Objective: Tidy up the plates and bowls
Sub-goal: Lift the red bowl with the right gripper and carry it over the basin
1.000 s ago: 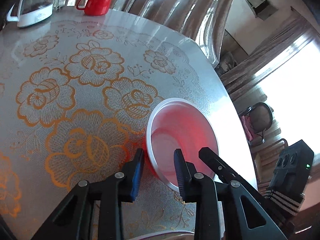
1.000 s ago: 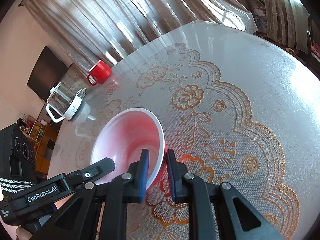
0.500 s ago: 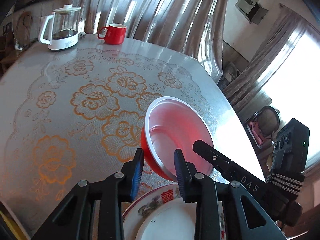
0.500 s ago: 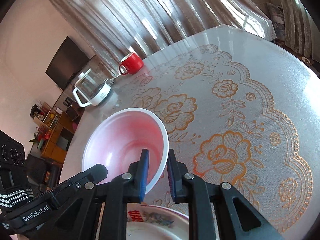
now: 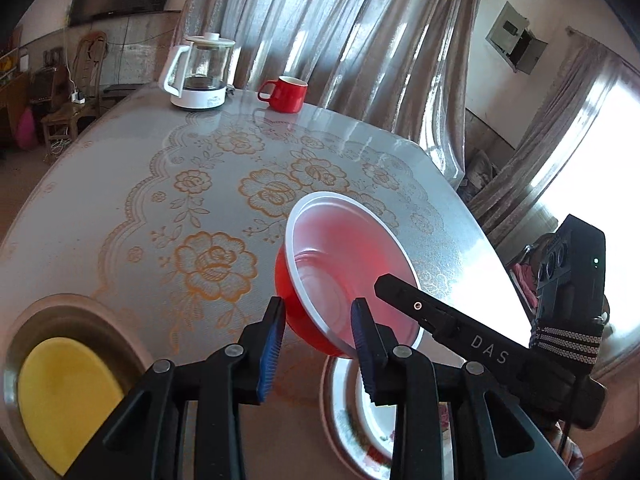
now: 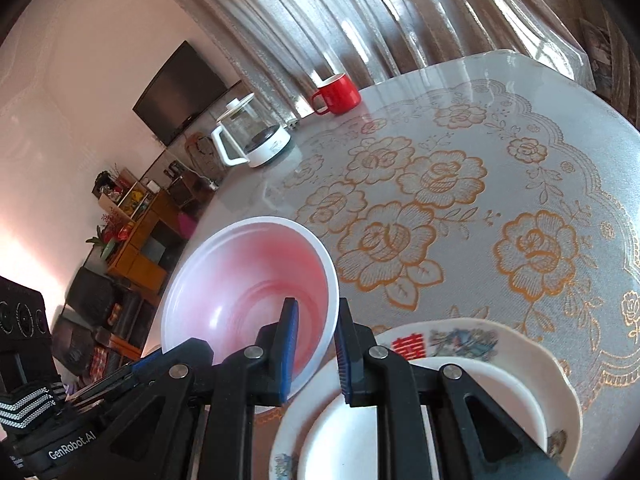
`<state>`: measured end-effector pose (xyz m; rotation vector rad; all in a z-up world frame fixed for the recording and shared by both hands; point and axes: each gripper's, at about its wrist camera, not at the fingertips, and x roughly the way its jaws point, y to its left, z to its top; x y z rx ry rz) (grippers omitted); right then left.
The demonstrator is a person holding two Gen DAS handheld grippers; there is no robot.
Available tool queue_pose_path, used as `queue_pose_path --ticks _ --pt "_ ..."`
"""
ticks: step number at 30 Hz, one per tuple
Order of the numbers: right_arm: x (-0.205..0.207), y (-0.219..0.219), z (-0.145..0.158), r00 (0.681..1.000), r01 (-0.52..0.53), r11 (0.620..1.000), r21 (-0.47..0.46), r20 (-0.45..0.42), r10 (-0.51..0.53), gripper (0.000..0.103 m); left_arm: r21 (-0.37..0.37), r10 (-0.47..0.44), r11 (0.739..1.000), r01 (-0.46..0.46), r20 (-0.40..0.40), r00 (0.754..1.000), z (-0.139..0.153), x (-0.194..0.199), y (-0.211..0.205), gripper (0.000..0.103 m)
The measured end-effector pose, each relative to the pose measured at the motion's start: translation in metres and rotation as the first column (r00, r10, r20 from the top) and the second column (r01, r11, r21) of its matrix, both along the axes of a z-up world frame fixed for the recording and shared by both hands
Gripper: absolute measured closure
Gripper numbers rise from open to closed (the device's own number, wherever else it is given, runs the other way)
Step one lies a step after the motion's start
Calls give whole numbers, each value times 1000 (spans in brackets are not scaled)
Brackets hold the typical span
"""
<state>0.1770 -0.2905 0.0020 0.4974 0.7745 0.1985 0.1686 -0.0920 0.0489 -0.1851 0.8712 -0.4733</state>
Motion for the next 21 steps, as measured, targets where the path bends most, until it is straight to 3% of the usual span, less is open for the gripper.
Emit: queue_pose_path --ticks 12,21 --pt "-16 94 12 986 -166 986 -27 22 167 86 -38 109 994 -107 44 993 4 -45 99 68" --pt "-21 164 -1 956 -292 955 -42 -13 292 86 -71 210 975 -209 11 978 -12 -68 161 68"
